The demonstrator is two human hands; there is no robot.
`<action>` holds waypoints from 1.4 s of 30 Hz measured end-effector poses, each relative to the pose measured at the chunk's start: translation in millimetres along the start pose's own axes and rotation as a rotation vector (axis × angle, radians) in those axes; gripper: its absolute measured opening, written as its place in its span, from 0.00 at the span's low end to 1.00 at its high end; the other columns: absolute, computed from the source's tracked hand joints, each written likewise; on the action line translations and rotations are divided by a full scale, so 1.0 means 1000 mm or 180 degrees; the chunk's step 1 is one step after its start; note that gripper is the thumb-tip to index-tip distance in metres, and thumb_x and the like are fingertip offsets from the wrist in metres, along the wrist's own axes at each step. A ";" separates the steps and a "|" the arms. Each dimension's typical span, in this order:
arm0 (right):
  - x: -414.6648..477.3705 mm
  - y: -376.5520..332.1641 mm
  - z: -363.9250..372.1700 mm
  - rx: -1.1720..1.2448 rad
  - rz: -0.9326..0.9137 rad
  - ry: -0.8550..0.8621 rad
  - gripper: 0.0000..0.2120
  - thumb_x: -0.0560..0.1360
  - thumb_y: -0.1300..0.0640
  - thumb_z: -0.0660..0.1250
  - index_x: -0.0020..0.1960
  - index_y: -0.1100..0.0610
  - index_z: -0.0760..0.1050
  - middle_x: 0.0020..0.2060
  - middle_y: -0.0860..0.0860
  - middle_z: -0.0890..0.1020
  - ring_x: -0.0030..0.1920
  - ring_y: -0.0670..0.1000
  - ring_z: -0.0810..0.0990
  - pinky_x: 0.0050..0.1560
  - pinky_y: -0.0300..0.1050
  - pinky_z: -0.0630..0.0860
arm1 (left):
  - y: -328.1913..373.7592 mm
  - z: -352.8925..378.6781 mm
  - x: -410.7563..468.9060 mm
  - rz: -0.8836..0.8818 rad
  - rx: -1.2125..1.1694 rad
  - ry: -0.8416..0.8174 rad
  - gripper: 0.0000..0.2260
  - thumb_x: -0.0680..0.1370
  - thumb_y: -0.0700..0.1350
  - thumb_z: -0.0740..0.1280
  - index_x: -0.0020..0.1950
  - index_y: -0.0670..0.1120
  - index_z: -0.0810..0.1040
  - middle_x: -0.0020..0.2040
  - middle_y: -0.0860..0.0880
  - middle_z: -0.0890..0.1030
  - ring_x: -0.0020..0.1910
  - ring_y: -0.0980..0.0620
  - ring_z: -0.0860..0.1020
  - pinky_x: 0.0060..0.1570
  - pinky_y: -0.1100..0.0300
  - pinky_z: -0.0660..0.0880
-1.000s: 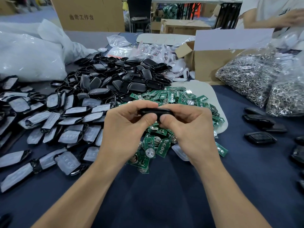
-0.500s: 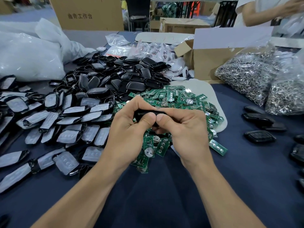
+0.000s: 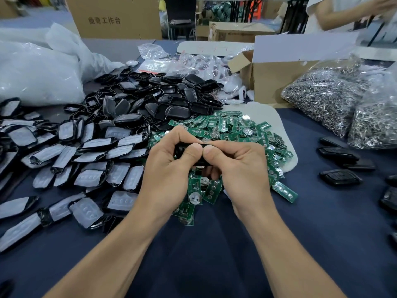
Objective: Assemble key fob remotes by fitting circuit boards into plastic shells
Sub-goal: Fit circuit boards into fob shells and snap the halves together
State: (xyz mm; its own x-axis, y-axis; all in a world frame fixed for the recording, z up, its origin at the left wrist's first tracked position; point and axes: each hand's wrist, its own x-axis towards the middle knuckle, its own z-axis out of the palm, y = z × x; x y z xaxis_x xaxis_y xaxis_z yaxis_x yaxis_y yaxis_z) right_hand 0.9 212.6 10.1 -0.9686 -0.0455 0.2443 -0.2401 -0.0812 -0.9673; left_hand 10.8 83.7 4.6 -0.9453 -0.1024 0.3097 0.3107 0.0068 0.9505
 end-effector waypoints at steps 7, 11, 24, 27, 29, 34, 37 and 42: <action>0.000 0.004 0.001 -0.0035 0.0057 0.0261 0.10 0.69 0.57 0.72 0.41 0.43 0.88 0.32 0.55 0.85 0.29 0.51 0.78 0.31 0.46 0.76 | -0.006 0.001 0.001 -0.0080 0.0004 0.0098 0.08 0.76 0.41 0.69 0.41 0.53 0.82 0.38 0.53 0.83 0.38 0.56 0.81 0.41 0.61 0.79; -0.002 0.006 0.004 -0.0161 0.0125 0.0390 0.09 0.68 0.56 0.73 0.42 0.44 0.88 0.32 0.52 0.86 0.30 0.48 0.79 0.33 0.46 0.76 | -0.007 0.002 0.001 -0.0108 0.0042 0.0186 0.10 0.74 0.40 0.69 0.40 0.55 0.83 0.38 0.54 0.83 0.39 0.57 0.80 0.41 0.64 0.77; 0.003 -0.003 0.000 0.0430 0.0309 0.0444 0.12 0.73 0.71 0.72 0.41 0.55 0.88 0.34 0.62 0.85 0.31 0.51 0.78 0.34 0.41 0.77 | 0.002 0.002 0.002 -0.0525 -0.0197 0.0334 0.03 0.76 0.48 0.74 0.45 0.52 0.88 0.32 0.48 0.78 0.28 0.55 0.71 0.27 0.64 0.69; 0.002 -0.001 0.000 0.0240 0.0065 0.0324 0.10 0.70 0.66 0.73 0.41 0.52 0.89 0.32 0.60 0.84 0.31 0.50 0.76 0.33 0.42 0.77 | 0.002 0.006 0.000 -0.0435 -0.0167 0.0343 0.08 0.79 0.41 0.73 0.43 0.53 0.87 0.31 0.50 0.80 0.27 0.54 0.73 0.27 0.64 0.71; 0.002 0.001 0.000 0.0268 0.0051 0.0331 0.09 0.69 0.64 0.72 0.41 0.52 0.89 0.31 0.56 0.85 0.30 0.48 0.77 0.33 0.40 0.76 | 0.001 0.008 -0.001 -0.0456 -0.0269 0.0373 0.11 0.79 0.39 0.72 0.41 0.53 0.86 0.33 0.50 0.80 0.28 0.54 0.74 0.28 0.64 0.72; 0.001 0.004 0.003 0.0227 0.0078 0.0326 0.10 0.68 0.63 0.72 0.41 0.51 0.89 0.32 0.54 0.86 0.30 0.47 0.78 0.32 0.39 0.75 | 0.001 0.010 -0.002 -0.0643 -0.0614 0.0433 0.15 0.80 0.35 0.70 0.38 0.52 0.84 0.33 0.53 0.79 0.30 0.57 0.73 0.29 0.68 0.70; 0.001 0.003 0.005 0.0206 0.0106 0.0371 0.10 0.68 0.63 0.72 0.41 0.50 0.89 0.33 0.54 0.86 0.30 0.47 0.78 0.32 0.40 0.75 | 0.000 0.009 -0.001 -0.0679 -0.0637 0.0417 0.16 0.80 0.35 0.70 0.37 0.51 0.84 0.33 0.53 0.79 0.30 0.58 0.74 0.29 0.69 0.70; 0.002 -0.004 0.006 0.0824 0.0726 0.0322 0.13 0.76 0.68 0.70 0.38 0.56 0.88 0.32 0.58 0.85 0.30 0.51 0.80 0.32 0.40 0.77 | 0.002 0.005 0.005 -0.0707 -0.0799 0.0333 0.03 0.75 0.43 0.76 0.45 0.51 0.88 0.34 0.51 0.79 0.28 0.57 0.71 0.28 0.69 0.69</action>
State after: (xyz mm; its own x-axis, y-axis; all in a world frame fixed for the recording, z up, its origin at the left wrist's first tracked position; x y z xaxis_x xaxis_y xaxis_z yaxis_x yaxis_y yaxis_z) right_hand 0.8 207.0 15.2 -1.0000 0.0063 0.0037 -0.0055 -0.3305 -0.9438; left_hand 6.1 87.9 8.1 -0.9813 -0.1753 0.0794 0.1255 -0.2705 0.9545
